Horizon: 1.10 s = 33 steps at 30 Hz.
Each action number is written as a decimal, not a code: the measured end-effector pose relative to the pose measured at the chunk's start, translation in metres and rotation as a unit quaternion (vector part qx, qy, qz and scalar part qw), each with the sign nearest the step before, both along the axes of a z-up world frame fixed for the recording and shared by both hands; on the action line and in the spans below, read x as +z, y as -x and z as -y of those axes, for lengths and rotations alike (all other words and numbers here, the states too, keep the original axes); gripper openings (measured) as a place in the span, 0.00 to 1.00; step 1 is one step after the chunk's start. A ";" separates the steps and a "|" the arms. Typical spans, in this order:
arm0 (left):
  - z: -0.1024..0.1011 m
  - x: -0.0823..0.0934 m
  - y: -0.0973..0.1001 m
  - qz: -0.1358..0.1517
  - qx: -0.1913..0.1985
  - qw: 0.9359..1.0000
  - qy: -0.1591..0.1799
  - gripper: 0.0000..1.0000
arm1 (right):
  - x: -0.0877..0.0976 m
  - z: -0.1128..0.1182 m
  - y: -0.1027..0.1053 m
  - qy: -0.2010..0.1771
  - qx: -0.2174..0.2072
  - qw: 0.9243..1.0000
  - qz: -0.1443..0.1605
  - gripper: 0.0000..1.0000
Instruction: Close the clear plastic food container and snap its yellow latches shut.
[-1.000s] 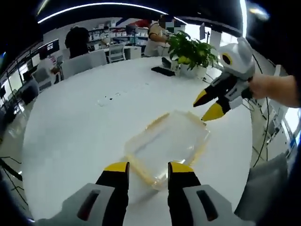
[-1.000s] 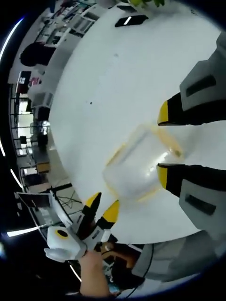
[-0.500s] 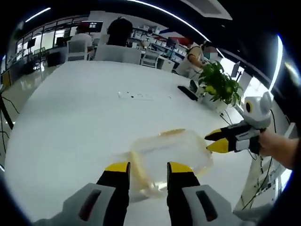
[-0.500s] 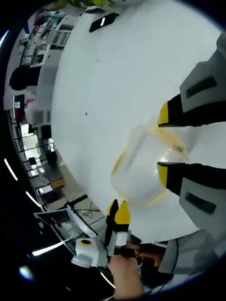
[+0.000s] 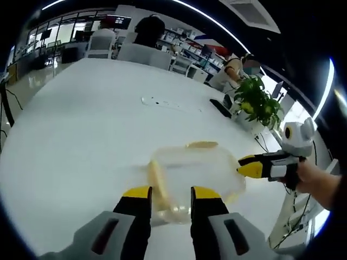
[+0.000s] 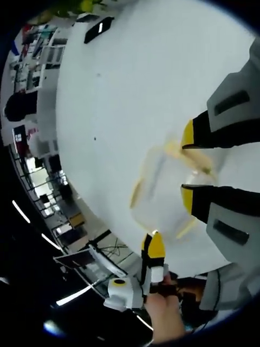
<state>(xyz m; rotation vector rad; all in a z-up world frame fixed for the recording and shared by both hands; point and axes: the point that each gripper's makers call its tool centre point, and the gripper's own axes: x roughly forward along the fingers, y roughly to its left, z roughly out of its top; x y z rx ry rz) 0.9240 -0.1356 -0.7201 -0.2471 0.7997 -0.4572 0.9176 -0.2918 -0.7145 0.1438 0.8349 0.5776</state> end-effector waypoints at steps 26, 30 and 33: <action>0.002 0.000 -0.002 0.013 0.058 0.998 0.007 0.19 | -0.003 0.002 -0.002 -0.031 -0.070 0.997 -0.010 0.23; 0.002 -0.001 -0.003 0.010 0.064 0.998 0.003 0.19 | -0.002 0.001 -0.001 -0.029 -0.075 0.997 -0.015 0.22; 0.002 -0.001 -0.003 0.005 0.064 0.998 0.001 0.18 | -0.002 0.000 0.000 -0.031 -0.079 0.996 -0.017 0.22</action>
